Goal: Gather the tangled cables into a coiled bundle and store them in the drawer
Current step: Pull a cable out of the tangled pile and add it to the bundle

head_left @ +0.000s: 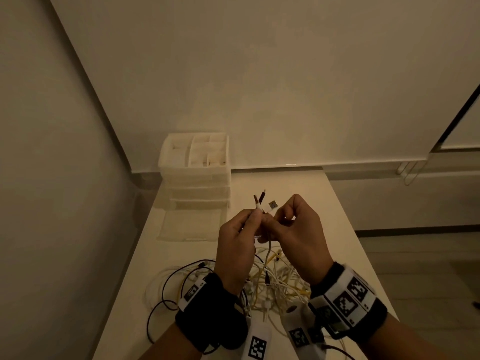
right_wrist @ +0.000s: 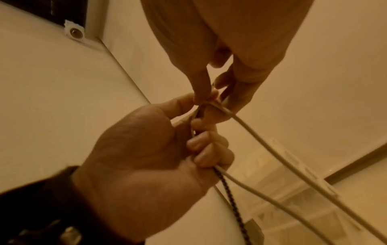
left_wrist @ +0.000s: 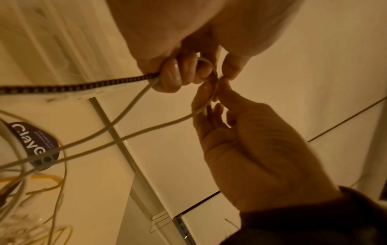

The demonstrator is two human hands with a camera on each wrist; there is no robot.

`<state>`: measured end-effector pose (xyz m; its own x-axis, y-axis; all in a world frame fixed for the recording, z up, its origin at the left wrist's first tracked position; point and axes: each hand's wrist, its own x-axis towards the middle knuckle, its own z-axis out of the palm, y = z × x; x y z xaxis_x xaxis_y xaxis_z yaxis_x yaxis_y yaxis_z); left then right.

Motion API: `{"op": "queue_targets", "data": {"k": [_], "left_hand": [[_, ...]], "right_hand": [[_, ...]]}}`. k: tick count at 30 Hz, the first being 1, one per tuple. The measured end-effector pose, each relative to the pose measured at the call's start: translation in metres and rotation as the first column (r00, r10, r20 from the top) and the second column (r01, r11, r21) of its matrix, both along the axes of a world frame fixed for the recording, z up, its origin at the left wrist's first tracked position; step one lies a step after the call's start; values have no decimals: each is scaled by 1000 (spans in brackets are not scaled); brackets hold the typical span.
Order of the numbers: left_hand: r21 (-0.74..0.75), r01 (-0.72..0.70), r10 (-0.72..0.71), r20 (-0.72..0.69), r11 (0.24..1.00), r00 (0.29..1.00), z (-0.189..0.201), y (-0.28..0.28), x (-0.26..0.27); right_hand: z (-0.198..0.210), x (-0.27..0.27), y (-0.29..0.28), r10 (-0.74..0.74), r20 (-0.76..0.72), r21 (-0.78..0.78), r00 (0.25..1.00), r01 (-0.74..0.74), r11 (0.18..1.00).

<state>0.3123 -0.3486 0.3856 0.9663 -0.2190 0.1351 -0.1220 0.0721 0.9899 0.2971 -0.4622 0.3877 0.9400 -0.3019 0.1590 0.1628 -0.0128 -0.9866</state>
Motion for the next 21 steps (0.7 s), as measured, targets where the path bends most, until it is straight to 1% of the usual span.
{"op": "queue_targets", "data": {"k": [1,3,5,8,10,12,13,15,17,19,21], "left_hand": [[9,-1,1,-15,1000,1000,0,0,0],[11,-6,6,-26,1000,1000,-3,-2,1],[6,-12,11,36,1000,999,-8,-5,-1],[50,-60,53,132,997,990,-9,-5,-5],[27,-113,109,120,993,987,-4,-1,-2],[19,-208,205,106,978,973,0,9,7],[4,-239,236,125,971,964,3,15,13],[-84,-245,256,157,966,954,13,27,22],[-175,-230,262,188,957,947,26,40,28],[-209,-223,272,249,952,929,39,50,32],[-181,-209,256,293,961,921,43,55,30]], "right_hand": [[-1,0,-1,22,-22,-20,1000,-23,1000],[-4,0,0,92,-49,0,995,-92,996],[-9,0,2,170,-31,47,985,-168,985],[-22,0,0,277,34,81,960,-279,957],[-34,0,-3,368,59,53,928,-371,927],[-50,-2,-5,424,15,-17,906,-424,906],[-60,-4,-5,431,-28,-59,902,-432,900],[-85,-7,-7,432,-135,-158,892,-450,879],[-111,-8,-8,418,-254,-284,872,-481,830],[-128,-6,-11,341,-339,-390,877,-461,797],[-128,0,-13,227,-353,-463,908,-380,801]]}}
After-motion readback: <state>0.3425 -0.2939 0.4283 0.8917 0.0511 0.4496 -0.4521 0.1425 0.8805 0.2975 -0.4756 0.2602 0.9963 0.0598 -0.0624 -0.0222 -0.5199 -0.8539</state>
